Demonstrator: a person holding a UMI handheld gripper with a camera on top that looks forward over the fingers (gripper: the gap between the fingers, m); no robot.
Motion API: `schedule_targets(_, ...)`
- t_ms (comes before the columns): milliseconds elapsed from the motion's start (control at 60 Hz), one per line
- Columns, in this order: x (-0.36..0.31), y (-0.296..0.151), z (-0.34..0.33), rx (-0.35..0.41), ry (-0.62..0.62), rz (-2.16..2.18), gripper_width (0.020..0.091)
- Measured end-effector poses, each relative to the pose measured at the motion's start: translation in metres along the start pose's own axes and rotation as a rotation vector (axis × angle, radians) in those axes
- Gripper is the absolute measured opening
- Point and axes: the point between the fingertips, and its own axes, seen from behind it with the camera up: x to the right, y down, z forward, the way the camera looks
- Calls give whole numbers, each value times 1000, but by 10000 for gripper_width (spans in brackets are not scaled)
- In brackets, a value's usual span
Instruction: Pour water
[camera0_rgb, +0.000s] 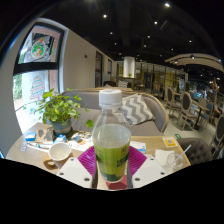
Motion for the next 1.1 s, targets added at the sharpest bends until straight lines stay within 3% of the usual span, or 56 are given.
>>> schedule_targets(150,18,53,31,-49,-17,12,391)
schedule_targets(367,30,97,59,-79,-11,50,402)
schedule_targets(433,31,95,59,-47,-17,51,403)
schedule_targets(550,30,95,57,-38,-20,51,481)
schedule_targets(633,31,100,56,-81,-13,65,543)
schedule_targets(700,30,107,49,-136,-6,76,672)
schedule_targets(767,29,107,37,-171,-5,80,870)
schedule_targets(817,29,104,21,-194,6,78,831)
schedule_targets(867,28,97,1,-206,21,77,861)
schedule_targets(1100,3,61,-129,-281,69,124,855)
